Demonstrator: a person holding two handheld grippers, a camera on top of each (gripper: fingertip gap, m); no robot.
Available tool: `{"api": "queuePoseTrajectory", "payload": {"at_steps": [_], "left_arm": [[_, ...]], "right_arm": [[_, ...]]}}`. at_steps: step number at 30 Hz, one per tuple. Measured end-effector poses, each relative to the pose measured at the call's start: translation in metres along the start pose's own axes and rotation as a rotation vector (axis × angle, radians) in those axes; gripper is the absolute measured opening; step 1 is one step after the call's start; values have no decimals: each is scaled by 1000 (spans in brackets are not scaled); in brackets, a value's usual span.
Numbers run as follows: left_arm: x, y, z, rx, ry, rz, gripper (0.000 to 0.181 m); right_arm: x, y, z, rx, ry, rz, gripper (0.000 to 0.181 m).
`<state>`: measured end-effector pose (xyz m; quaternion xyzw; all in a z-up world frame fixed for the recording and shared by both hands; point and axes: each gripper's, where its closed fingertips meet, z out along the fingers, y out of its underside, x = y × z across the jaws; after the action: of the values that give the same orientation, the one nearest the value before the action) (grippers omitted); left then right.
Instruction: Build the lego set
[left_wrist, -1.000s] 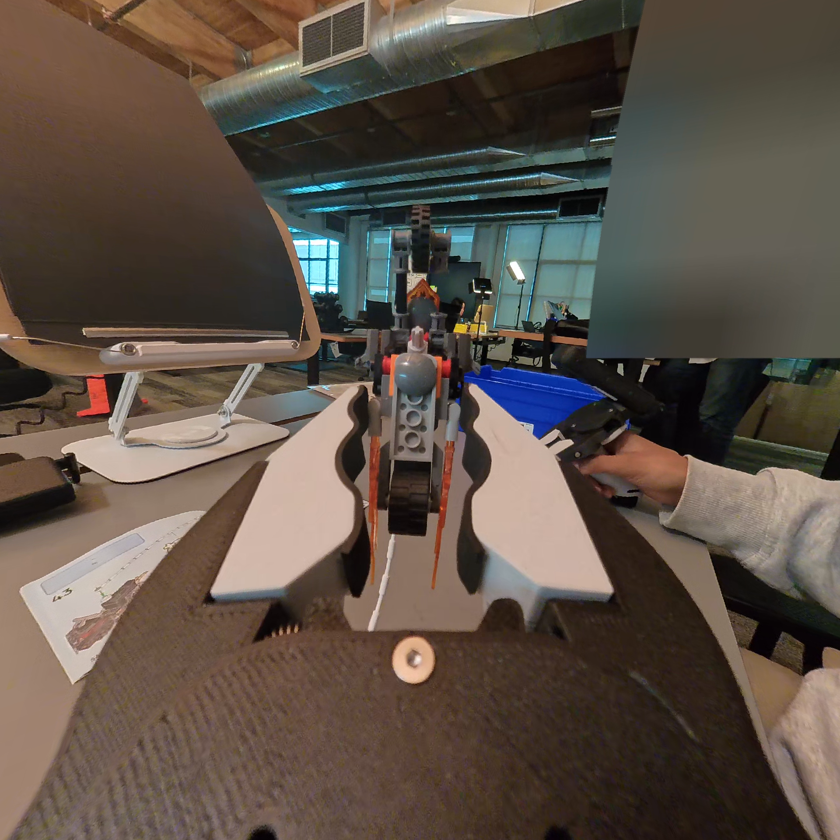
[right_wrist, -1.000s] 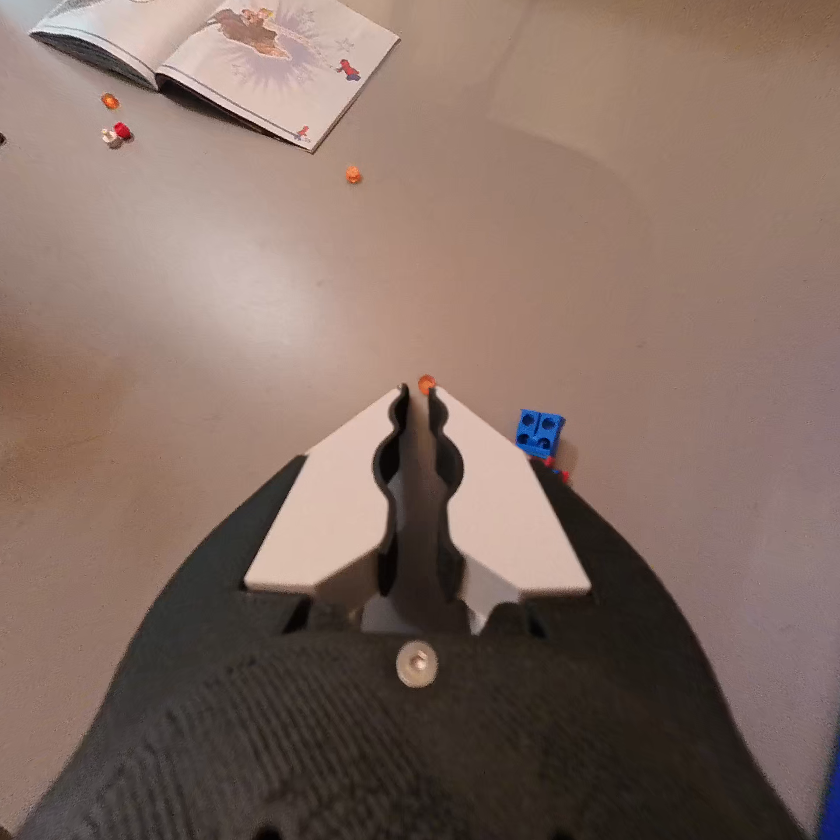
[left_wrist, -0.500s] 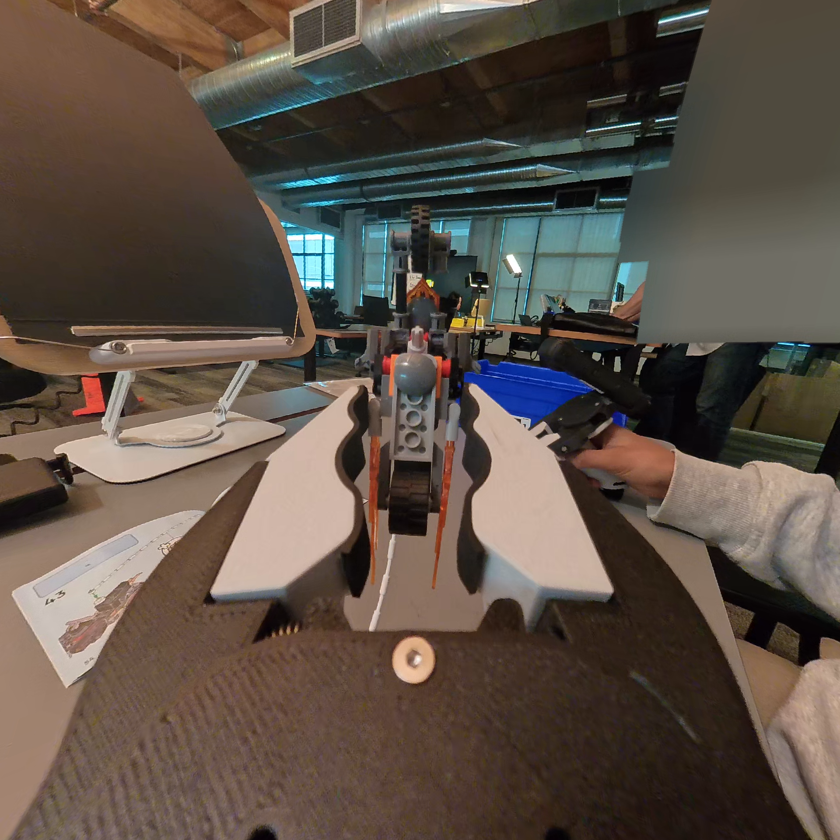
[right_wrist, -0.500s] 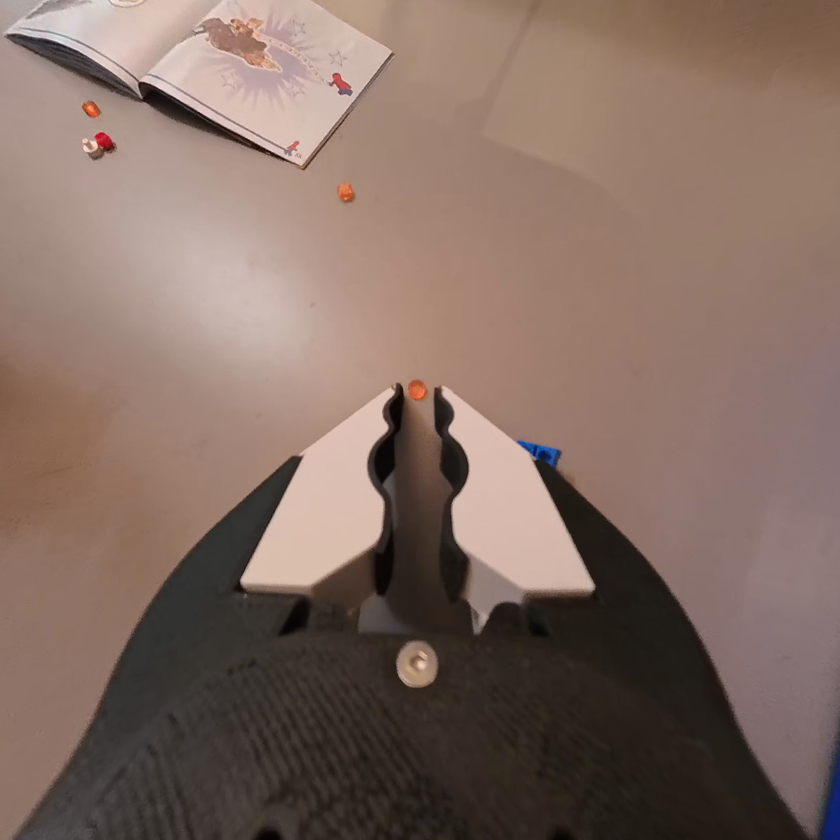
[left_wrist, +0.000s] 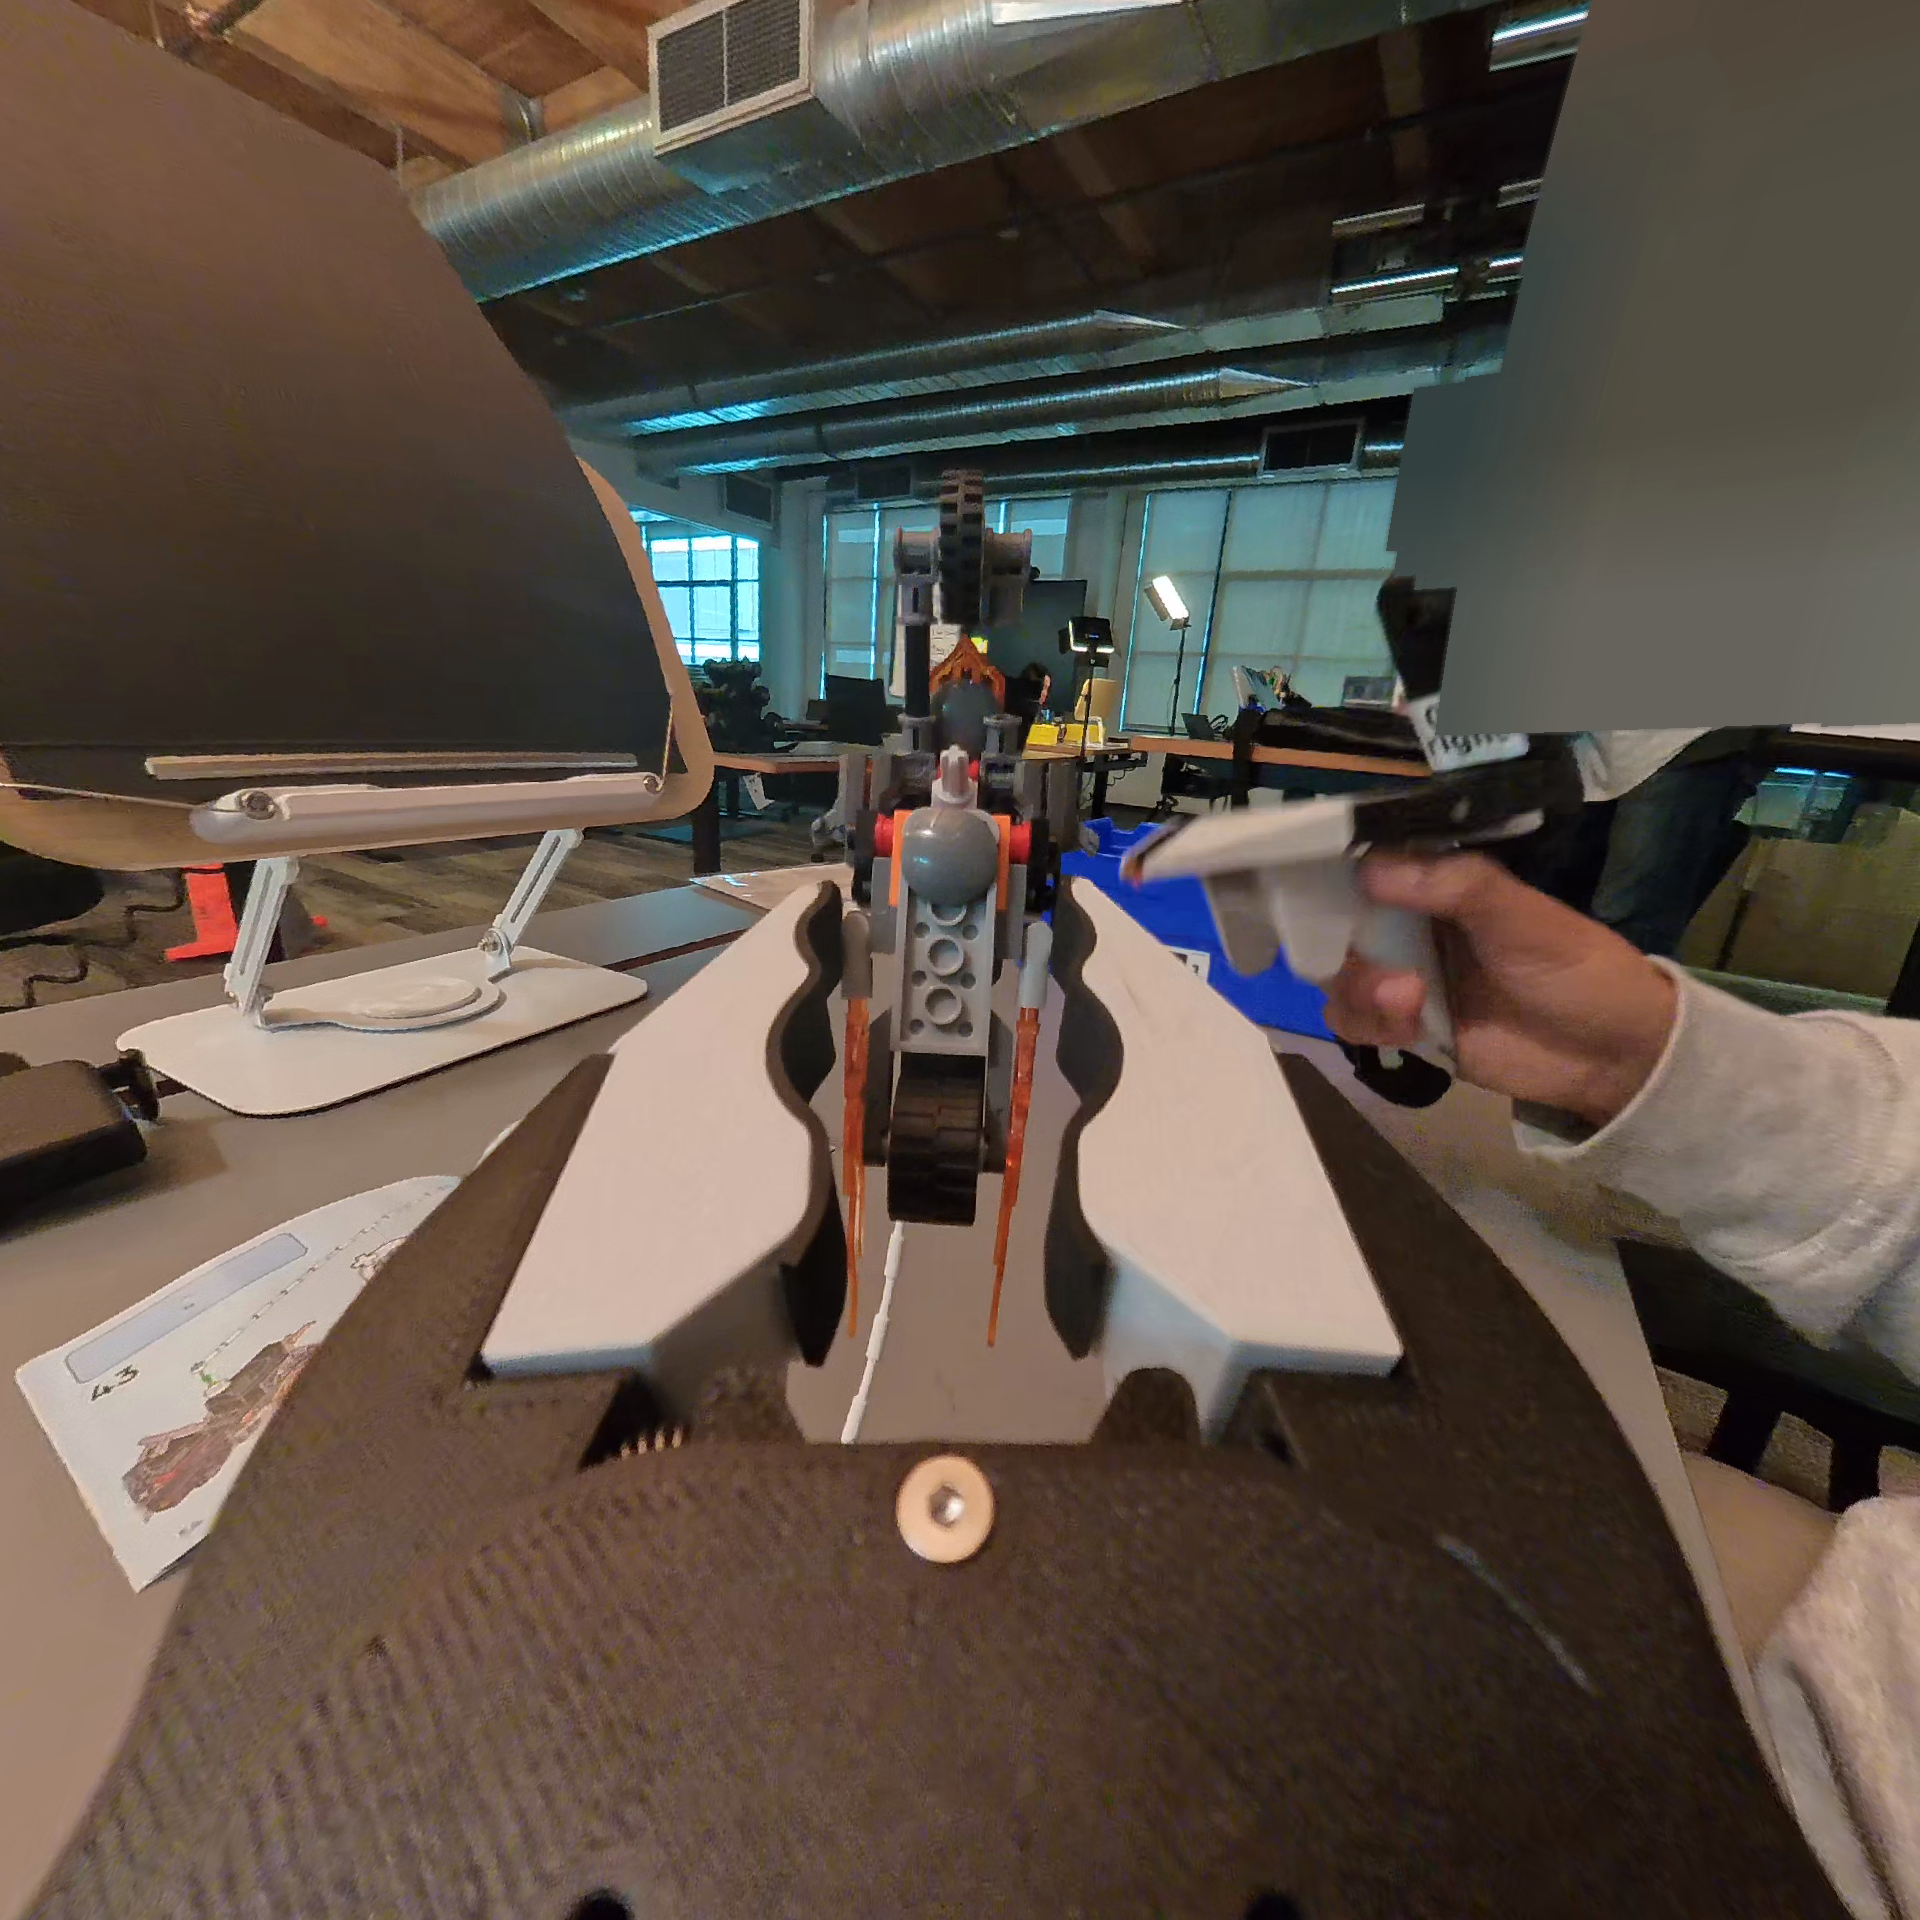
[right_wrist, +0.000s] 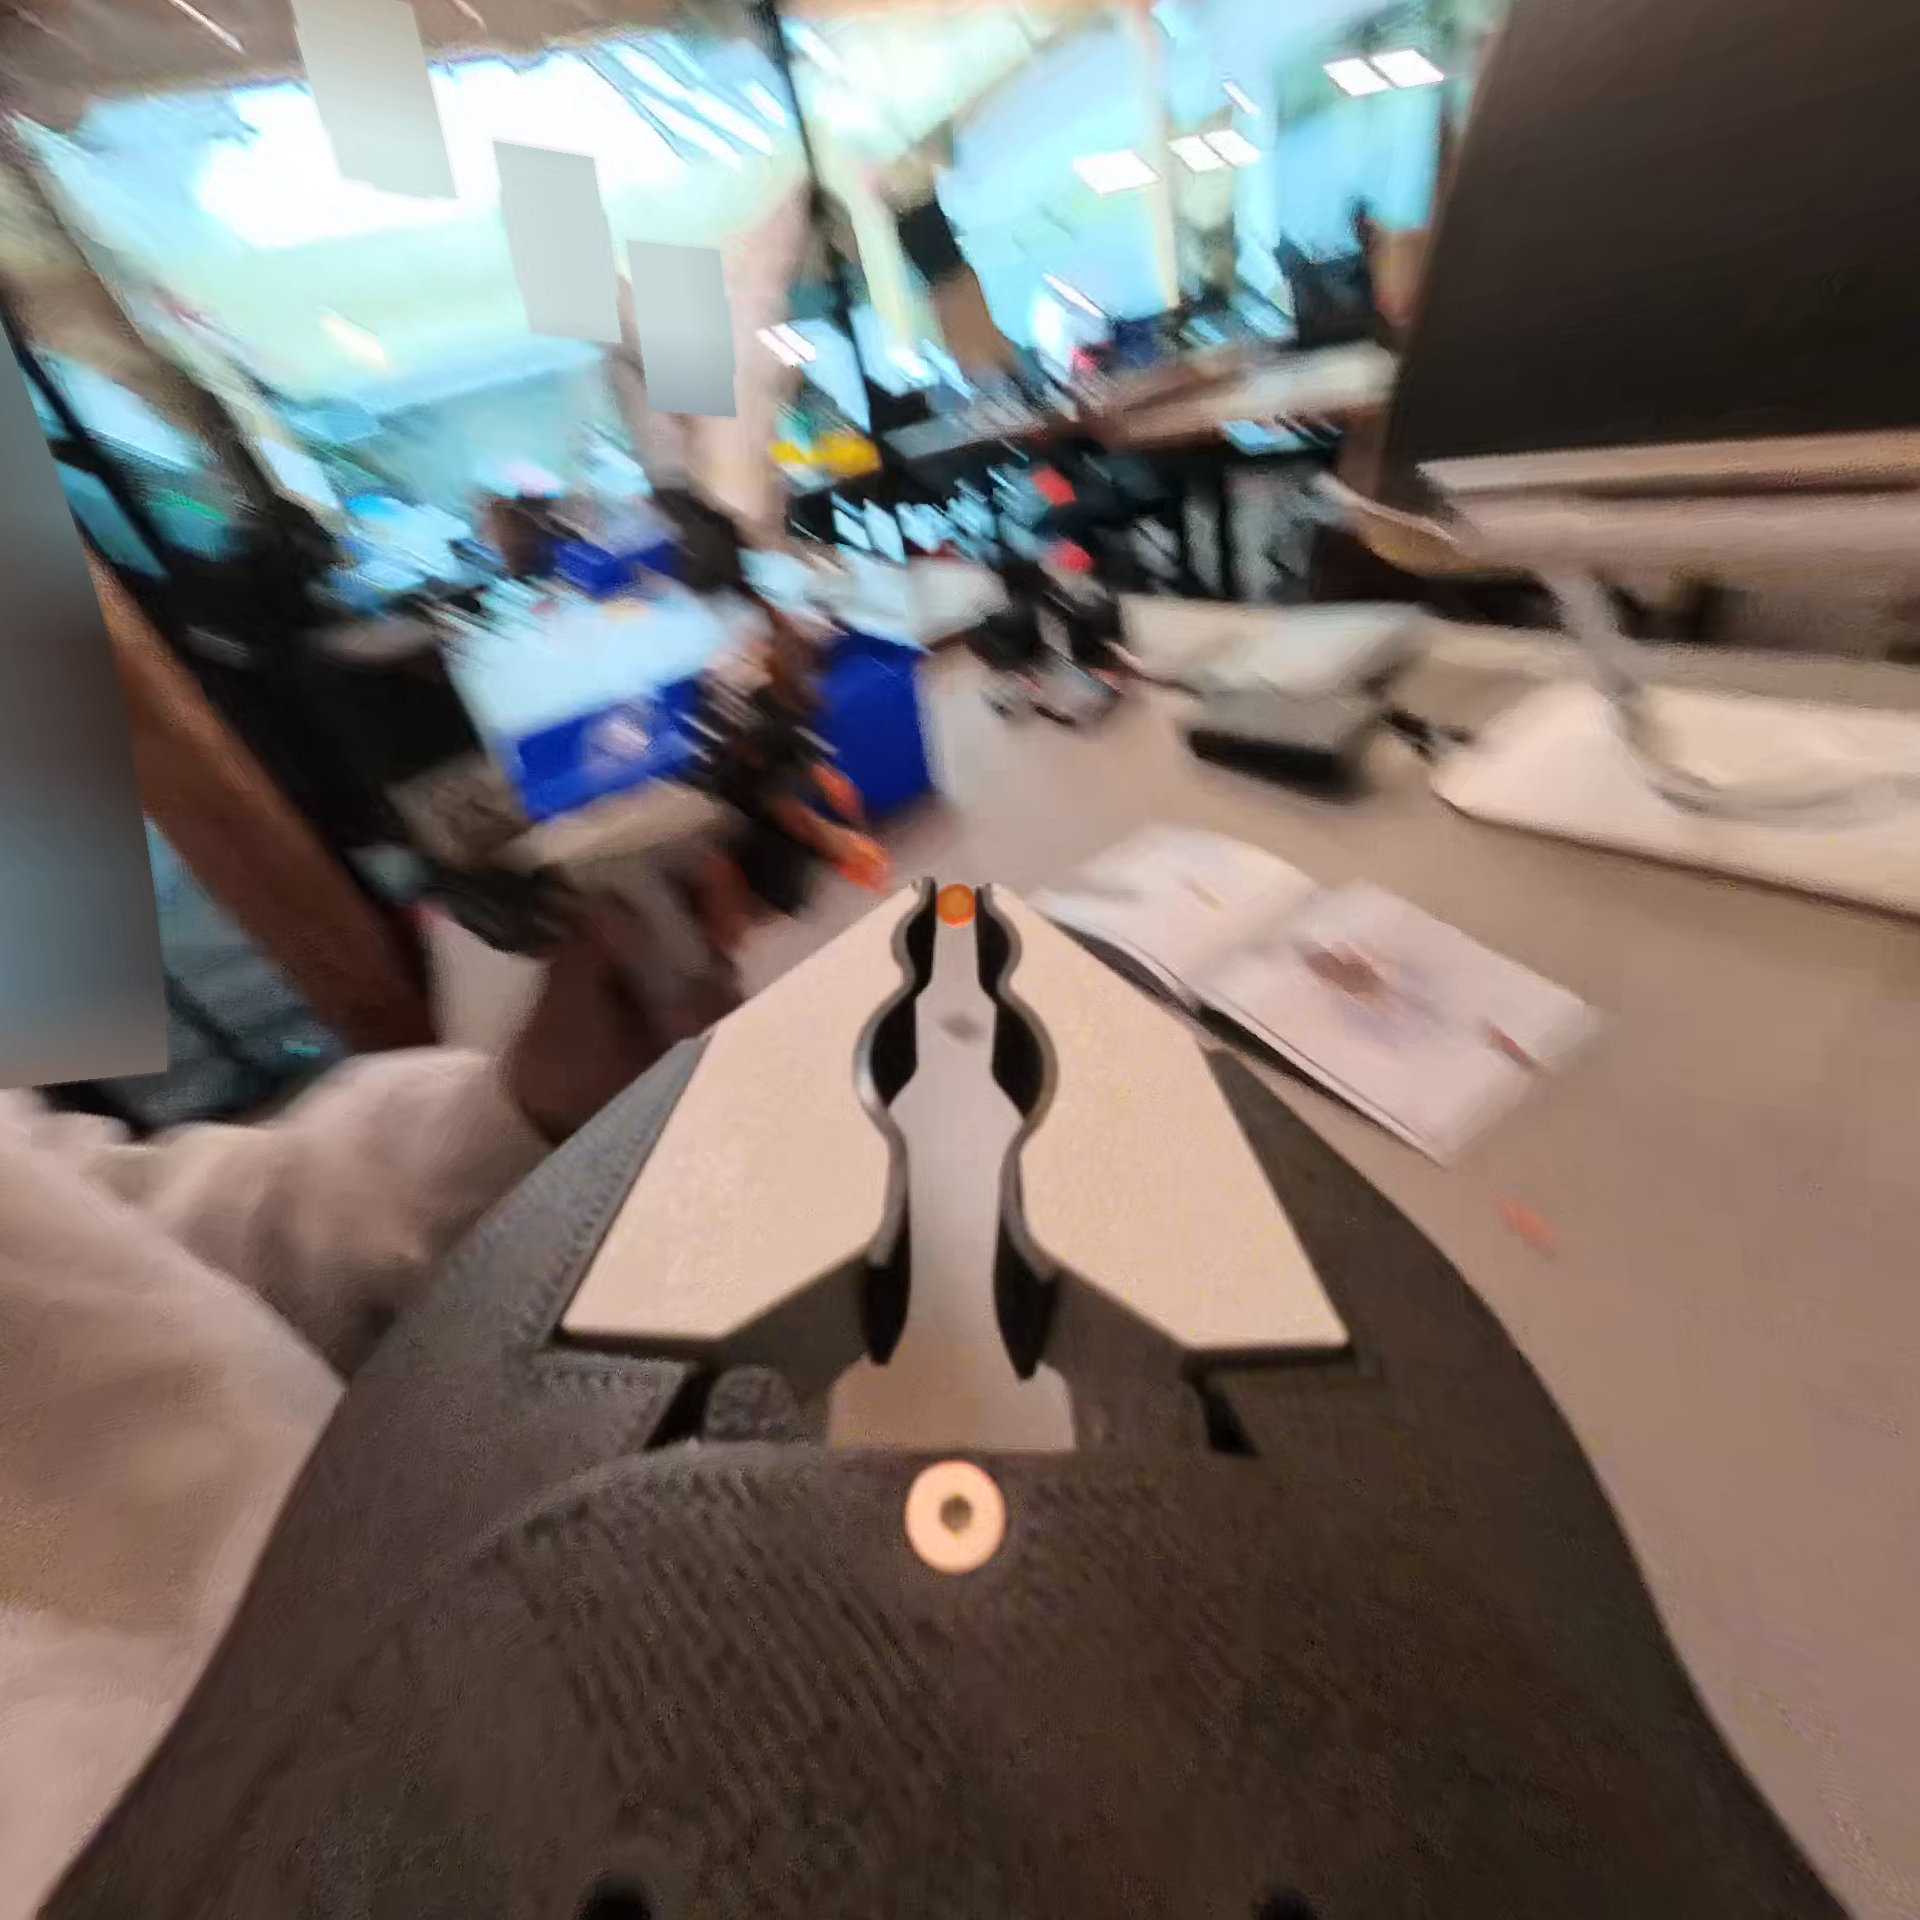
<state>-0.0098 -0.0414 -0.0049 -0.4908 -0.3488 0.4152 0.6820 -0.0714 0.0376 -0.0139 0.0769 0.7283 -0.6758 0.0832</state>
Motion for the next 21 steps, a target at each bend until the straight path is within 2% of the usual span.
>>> {"api": "queuePoseTrajectory", "payload": {"at_steps": [3,6,9,12,15,21], "left_arm": [[5,-1,1,11,28,-12,38],[6,-2,1,11,19,6,38],[6,-3,-1,17,9,25,37],[7,-9,-3,44,-1,36,38],[9,-12,-3,66,0,26,38],[7,-12,-3,61,-19,45,37]], "right_arm": [[-64,-36,26,126,-237,21,4],[-91,-39,49,119,-337,29,4],[-94,-38,58,122,-369,86,4],[-93,-46,55,197,-450,245,4],[-86,-41,58,217,-498,366,4],[-84,-37,63,250,-556,472,4]]}}
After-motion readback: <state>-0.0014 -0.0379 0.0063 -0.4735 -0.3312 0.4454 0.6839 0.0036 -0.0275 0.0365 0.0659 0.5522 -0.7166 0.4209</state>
